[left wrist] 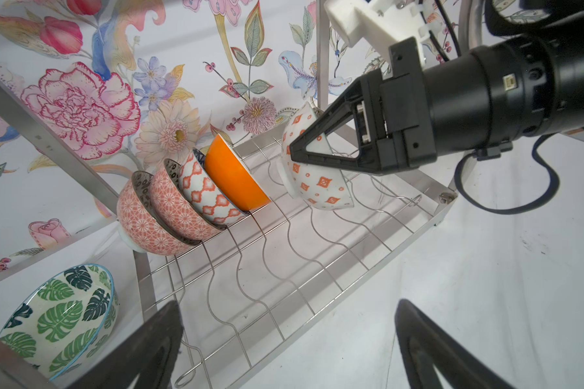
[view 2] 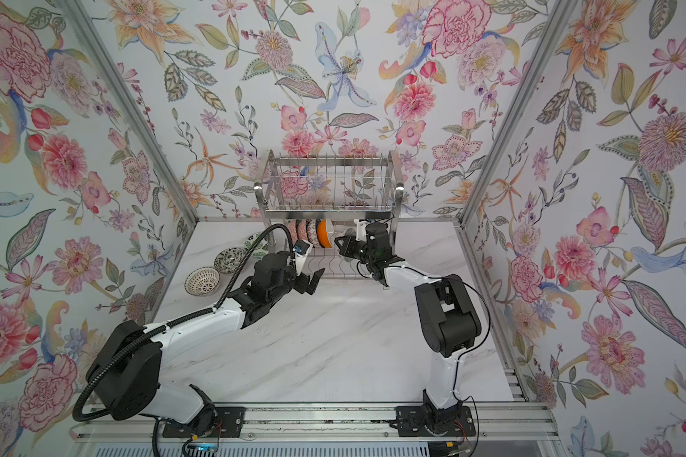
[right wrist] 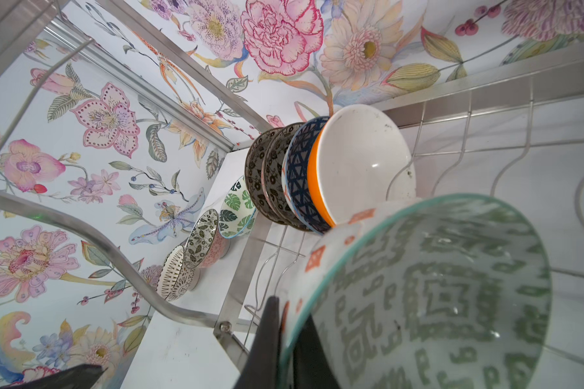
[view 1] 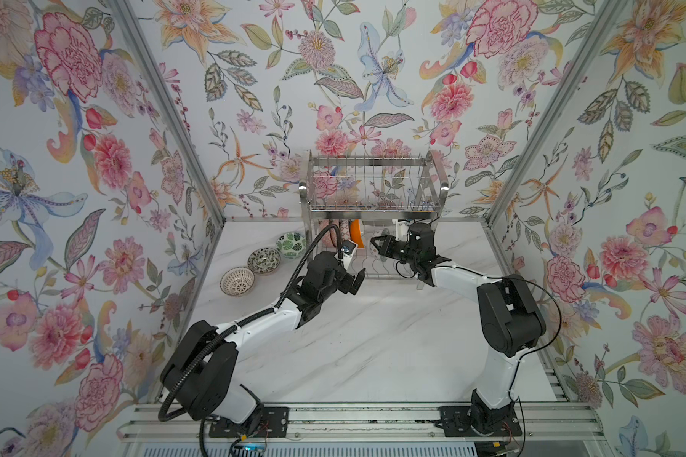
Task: Load bowls into a dish rack
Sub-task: Place the bowl in the dish rack.
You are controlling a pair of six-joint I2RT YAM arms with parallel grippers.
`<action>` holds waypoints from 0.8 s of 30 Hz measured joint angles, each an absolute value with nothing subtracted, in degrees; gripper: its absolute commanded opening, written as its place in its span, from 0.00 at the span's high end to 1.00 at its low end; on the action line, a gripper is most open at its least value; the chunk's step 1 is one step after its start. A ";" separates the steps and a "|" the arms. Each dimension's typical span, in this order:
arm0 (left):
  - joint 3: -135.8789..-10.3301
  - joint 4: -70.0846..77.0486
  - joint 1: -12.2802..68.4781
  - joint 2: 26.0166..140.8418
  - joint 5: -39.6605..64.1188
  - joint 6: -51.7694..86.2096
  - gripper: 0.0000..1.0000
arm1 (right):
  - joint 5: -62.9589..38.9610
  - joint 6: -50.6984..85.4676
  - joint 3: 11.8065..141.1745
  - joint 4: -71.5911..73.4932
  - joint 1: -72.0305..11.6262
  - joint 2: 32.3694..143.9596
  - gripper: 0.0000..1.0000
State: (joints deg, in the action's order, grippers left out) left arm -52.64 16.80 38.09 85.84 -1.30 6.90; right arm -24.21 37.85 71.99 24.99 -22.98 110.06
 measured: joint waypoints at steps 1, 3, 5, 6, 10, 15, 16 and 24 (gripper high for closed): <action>-52.64 16.95 38.09 85.89 -1.80 6.98 0.01 | -24.21 38.17 72.51 25.30 -22.98 110.65 1.00; -52.64 17.58 38.04 85.89 -2.42 6.90 0.01 | -24.23 39.13 73.73 25.58 -22.90 111.90 1.00; -52.62 18.06 38.04 85.91 -3.42 6.63 0.01 | -24.27 40.03 75.24 25.80 -22.79 113.32 1.00; -52.60 18.15 38.04 85.93 -3.88 6.42 0.01 | -24.27 40.58 76.07 26.09 -22.76 114.19 1.00; -51.44 18.68 38.04 85.93 -5.82 5.04 0.01 | -24.29 41.89 77.89 26.83 -22.59 116.79 1.00; -50.65 18.72 38.04 85.95 -6.81 4.95 0.01 | -24.62 42.81 79.77 26.94 -22.33 119.50 1.00; -50.76 18.55 38.04 85.95 -6.90 5.39 0.01 | -24.71 42.98 79.88 26.98 -22.26 119.83 1.00; -50.96 20.78 38.04 87.11 -6.92 8.82 0.01 | -26.15 44.93 83.05 29.02 -21.17 122.30 1.00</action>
State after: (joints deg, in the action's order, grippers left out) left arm -50.96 20.78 38.04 87.11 -6.92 8.82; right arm -26.15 44.93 83.05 29.02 -21.17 122.30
